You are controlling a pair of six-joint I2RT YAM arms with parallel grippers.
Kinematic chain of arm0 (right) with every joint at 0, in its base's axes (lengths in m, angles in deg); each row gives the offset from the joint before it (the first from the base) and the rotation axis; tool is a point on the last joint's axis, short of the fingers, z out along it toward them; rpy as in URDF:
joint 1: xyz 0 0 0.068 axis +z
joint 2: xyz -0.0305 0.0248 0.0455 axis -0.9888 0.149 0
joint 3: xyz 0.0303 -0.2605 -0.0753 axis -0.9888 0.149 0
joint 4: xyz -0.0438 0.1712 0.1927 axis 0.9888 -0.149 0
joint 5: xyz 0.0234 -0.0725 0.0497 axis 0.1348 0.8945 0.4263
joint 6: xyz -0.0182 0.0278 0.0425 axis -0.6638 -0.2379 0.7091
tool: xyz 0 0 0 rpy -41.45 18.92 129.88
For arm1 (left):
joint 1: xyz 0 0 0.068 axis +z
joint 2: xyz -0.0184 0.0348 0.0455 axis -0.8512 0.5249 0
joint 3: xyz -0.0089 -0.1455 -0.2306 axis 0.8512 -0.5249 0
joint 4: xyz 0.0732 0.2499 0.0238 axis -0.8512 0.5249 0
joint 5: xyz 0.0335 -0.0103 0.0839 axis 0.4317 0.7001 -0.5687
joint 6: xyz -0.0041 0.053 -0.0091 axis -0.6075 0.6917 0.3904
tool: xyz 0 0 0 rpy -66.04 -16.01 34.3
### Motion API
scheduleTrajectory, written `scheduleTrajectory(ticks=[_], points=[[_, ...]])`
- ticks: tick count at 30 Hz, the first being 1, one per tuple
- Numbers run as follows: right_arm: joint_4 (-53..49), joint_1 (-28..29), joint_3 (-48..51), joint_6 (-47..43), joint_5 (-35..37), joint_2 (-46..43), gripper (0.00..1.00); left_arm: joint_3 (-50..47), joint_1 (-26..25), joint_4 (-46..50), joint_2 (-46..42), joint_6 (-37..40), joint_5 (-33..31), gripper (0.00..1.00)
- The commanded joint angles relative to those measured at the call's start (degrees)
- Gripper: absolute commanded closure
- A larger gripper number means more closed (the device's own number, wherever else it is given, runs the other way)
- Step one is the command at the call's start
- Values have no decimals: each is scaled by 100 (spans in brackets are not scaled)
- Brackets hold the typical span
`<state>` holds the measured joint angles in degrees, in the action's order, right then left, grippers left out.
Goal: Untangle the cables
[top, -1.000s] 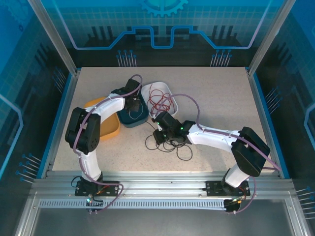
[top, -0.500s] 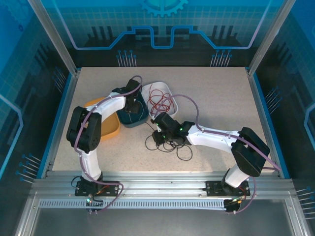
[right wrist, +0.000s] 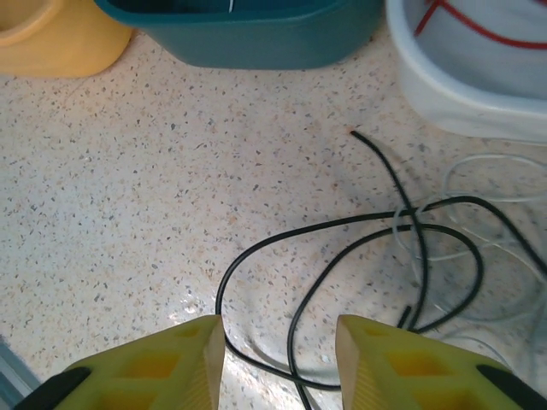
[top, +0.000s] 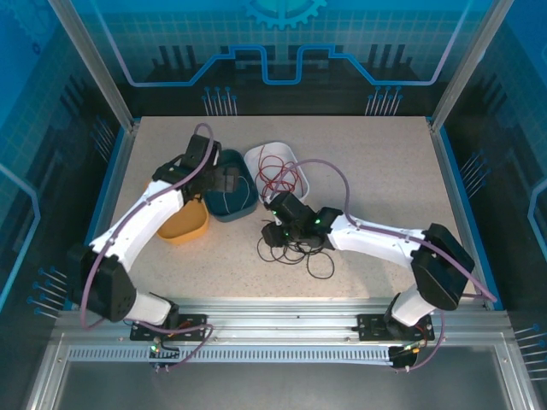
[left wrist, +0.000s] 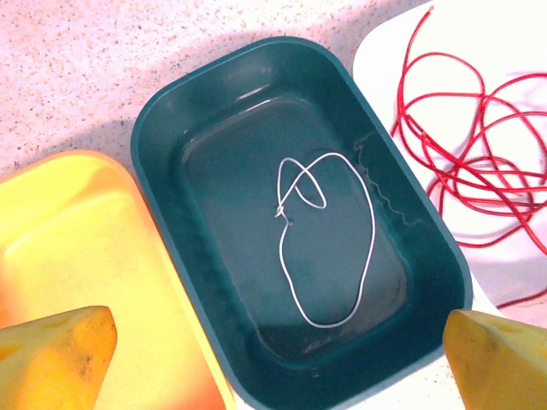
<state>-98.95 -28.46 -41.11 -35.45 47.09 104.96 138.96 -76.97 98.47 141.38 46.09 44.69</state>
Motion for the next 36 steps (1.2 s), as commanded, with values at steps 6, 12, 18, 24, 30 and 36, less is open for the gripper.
scheduleTrajectory(ticks=[6,12,18,24,30,36], points=[[-1282,-685,-87,560,697,-1243,57,-1045,9,-894,-1451,-407,730,1],[-2441,-1936,150,983,135,-1357,59,-1853,-52,-1530,-2459,-562,1095,1],[-2956,-2558,345,803,-1,-942,59,-2400,-62,-1562,-3124,-721,985,1],[-2754,-2845,423,474,-238,-236,64,-2771,-57,-1868,-3343,-982,1033,1],[-2390,-2866,311,308,-133,337,67,-2777,-57,-1890,-3276,-1054,1081,1],[-2141,-2881,172,256,-101,872,72,-2731,-54,-1775,-3248,-1042,1131,1]])
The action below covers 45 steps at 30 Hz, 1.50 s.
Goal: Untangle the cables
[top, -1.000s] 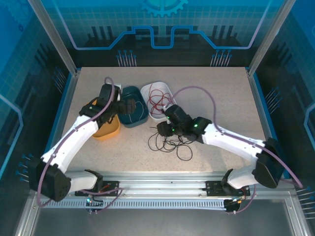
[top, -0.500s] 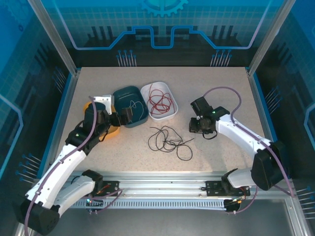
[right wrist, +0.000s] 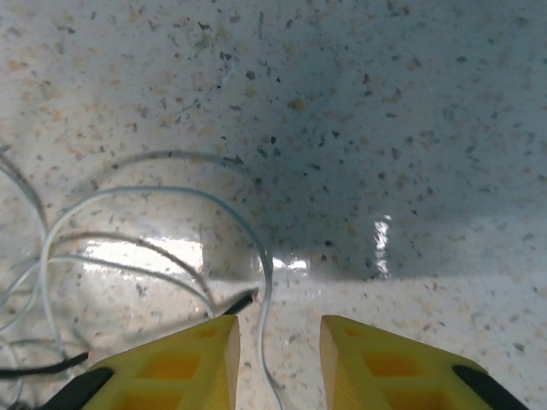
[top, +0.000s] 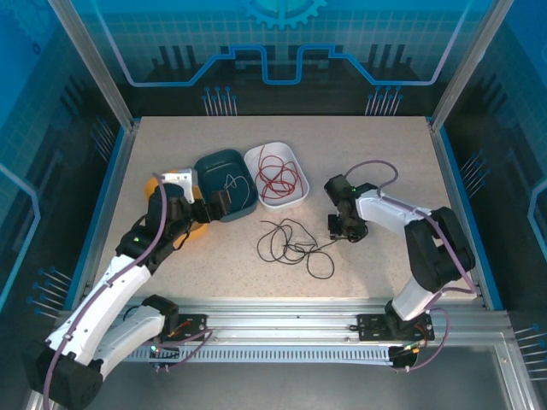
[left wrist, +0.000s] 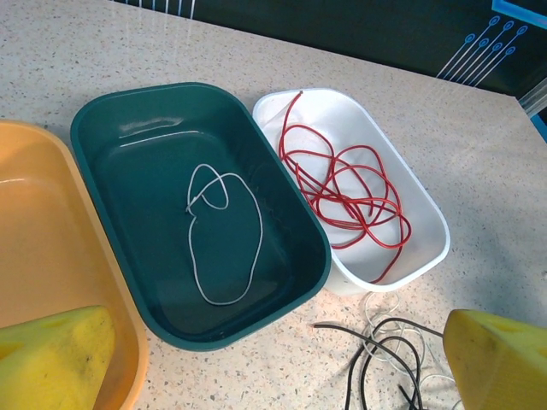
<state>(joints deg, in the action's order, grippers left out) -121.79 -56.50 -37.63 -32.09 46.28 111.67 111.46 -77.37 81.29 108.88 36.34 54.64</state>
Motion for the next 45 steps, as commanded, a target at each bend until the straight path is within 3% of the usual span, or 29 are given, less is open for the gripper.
scheduleTrajectory(ticks=[1,13,21,23,34,45], points=[[194,-79,-185,-76,-34,275,72,20,-13,-47,-2,-62,131,1],[464,-113,-234,-67,27,670,80,27,-13,-12,0,-18,65,1],[448,-147,-133,-50,120,516,99,62,-14,67,-3,17,44,1],[409,-148,-138,-51,215,388,100,67,-13,59,-2,15,59,1],[-119,-9,-319,156,1242,-1134,100,109,-13,-82,-8,27,318,1],[-95,82,-726,-37,1311,-2822,100,119,-22,-287,-45,87,693,1]])
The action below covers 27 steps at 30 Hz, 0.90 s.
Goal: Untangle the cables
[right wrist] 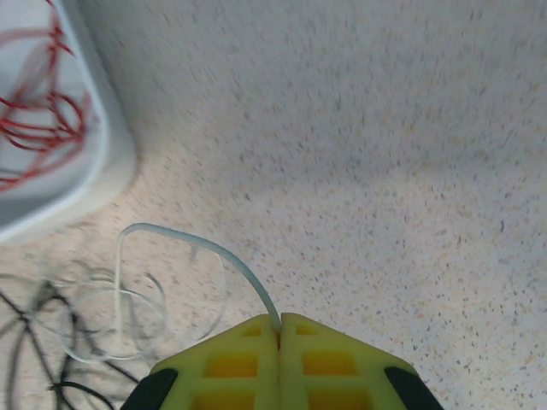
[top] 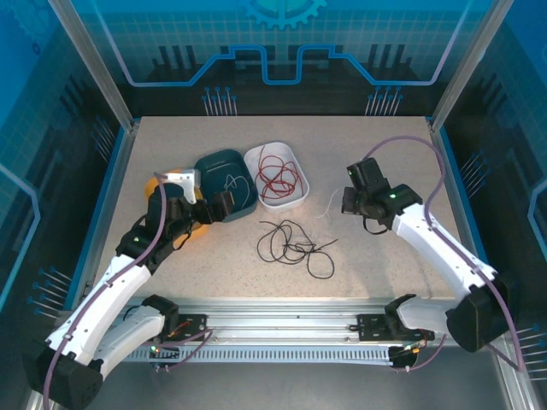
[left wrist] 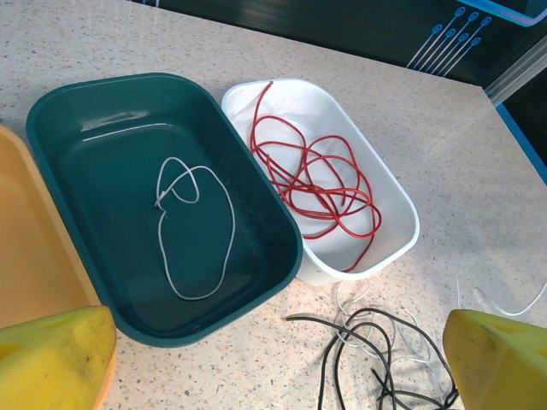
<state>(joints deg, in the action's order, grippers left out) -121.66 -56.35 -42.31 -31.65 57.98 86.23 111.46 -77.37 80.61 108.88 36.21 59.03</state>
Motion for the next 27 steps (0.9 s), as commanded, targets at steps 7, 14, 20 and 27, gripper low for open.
scheduleTrajectory(ticks=[7,14,20,27], points=[[-211,245,-889,-407,-123,-691,100,33,-22,-476,-105,128,687,1],[-71,653,-1409,-558,-539,-555,100,38,-22,-693,-42,21,788,1],[197,1205,-2030,-707,-581,156,100,4,-17,-587,-149,-80,367,1],[442,1728,-3127,-1064,-571,1559,100,-95,-13,-229,-669,-147,-405,1]])
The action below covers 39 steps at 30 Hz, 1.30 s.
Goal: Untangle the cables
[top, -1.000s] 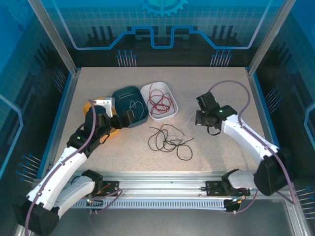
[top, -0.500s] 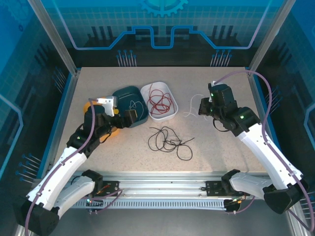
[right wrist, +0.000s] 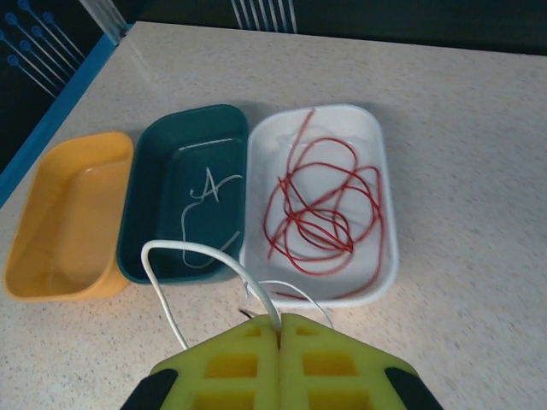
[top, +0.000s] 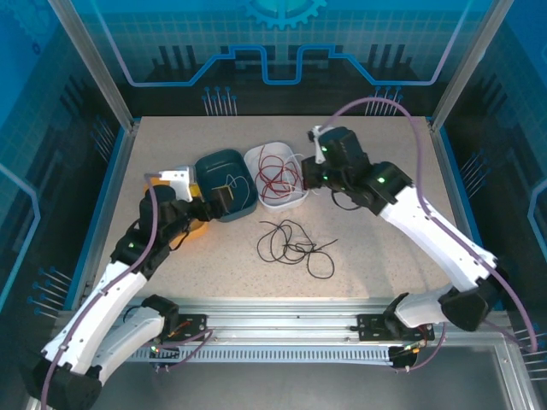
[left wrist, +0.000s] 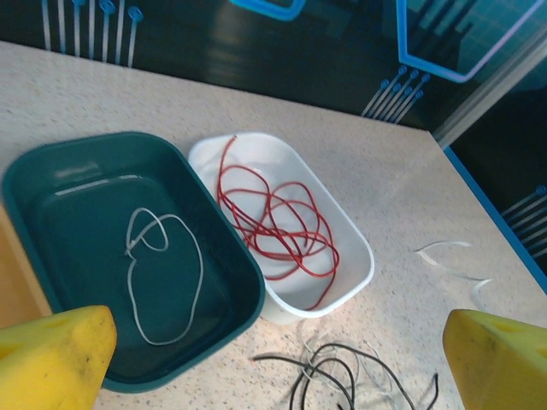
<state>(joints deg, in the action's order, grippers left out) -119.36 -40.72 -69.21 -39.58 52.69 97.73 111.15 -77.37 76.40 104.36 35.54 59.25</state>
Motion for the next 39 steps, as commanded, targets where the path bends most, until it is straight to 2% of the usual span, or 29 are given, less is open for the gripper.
scheduleTrajectory(ticks=[1,12,19,25,34,39], points=[[213,211,-652,-326,-50,651,100,-60,-9,260,-287,-69,-485,1],[-59,442,-2991,-649,-371,3205,100,31,-13,739,-591,51,-581,1],[-487,517,-4327,-817,-80,4585,100,-21,-11,700,-604,37,-598,1],[-263,514,-4891,-720,54,5101,100,-6,-7,702,-602,76,-661,1],[697,481,-4952,-857,241,5181,100,-1,-4,724,-593,157,-762,1],[1116,473,-5026,-1007,367,5541,100,-14,-5,715,-595,203,-804,1]])
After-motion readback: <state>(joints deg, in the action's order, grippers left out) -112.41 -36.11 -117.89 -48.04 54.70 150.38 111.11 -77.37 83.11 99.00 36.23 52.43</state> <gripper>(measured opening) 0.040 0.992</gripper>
